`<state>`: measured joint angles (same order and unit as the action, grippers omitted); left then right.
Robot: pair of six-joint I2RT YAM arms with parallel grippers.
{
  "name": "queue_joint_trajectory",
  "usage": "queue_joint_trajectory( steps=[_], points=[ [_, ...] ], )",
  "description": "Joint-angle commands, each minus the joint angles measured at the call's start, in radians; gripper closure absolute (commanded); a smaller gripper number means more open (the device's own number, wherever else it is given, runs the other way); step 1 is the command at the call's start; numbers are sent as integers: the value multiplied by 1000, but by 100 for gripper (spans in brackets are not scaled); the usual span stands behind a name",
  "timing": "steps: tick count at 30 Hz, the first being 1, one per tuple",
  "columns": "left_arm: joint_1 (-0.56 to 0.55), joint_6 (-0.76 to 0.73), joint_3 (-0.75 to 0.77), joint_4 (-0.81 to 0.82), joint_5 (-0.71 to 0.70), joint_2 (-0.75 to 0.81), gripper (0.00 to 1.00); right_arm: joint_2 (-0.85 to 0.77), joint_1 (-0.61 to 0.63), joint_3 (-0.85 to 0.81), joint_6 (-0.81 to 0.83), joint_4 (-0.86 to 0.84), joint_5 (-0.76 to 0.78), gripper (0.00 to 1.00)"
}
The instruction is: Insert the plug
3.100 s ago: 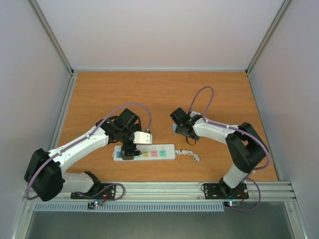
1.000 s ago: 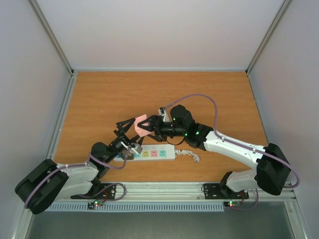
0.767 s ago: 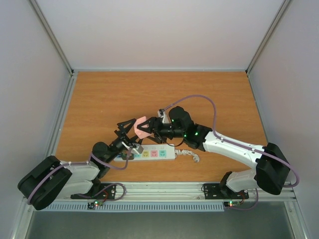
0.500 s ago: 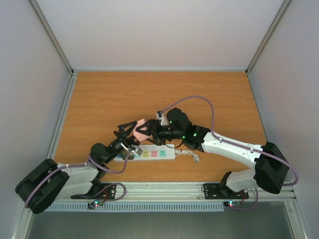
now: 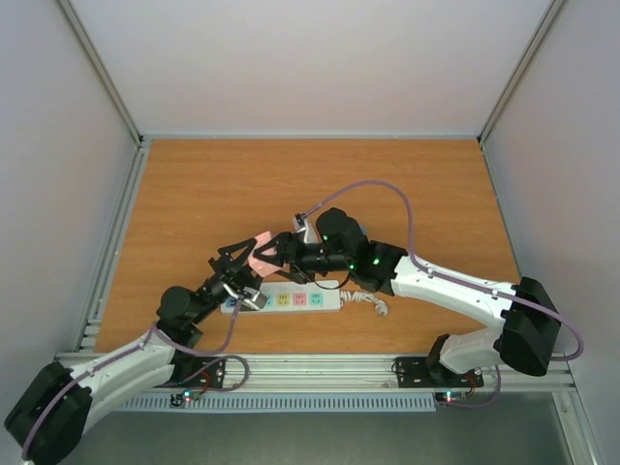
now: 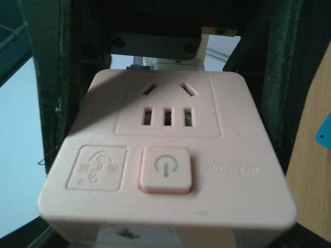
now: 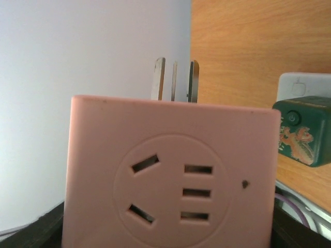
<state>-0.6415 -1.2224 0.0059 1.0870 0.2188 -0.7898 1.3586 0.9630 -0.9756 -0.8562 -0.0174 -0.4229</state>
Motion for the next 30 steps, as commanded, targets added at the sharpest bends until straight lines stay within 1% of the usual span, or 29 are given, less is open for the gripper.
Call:
queue_joint_trajectory(
  steps=[1,4,5,9,13,17,20,23,27,30],
  points=[
    [-10,110,54,-145,72,96,91,8,-20,-91,134,214,198,24],
    [-10,120,152,-456,79,104,92,0,-20,-159,198,316,281,7],
    [-10,138,184,-551,88,101,92,-1,-20,-178,216,365,314,2],
    [-10,196,334,-854,144,71,92,-35,-20,-214,304,438,410,1],
    [-7,257,503,-1198,219,2,92,-99,-20,-184,394,442,510,1],
    [-1,290,688,-1493,295,-106,88,-189,-13,-83,499,342,573,1],
    [47,281,801,-1696,406,-176,88,-261,-5,18,580,224,568,2],
    [130,220,892,-1864,522,-245,88,-319,6,119,652,91,497,1],
    [240,73,1029,-2122,657,-367,88,-341,23,167,712,28,437,1],
    [287,-41,1121,-2341,718,-463,88,-354,63,206,782,-49,383,1]
  ],
)
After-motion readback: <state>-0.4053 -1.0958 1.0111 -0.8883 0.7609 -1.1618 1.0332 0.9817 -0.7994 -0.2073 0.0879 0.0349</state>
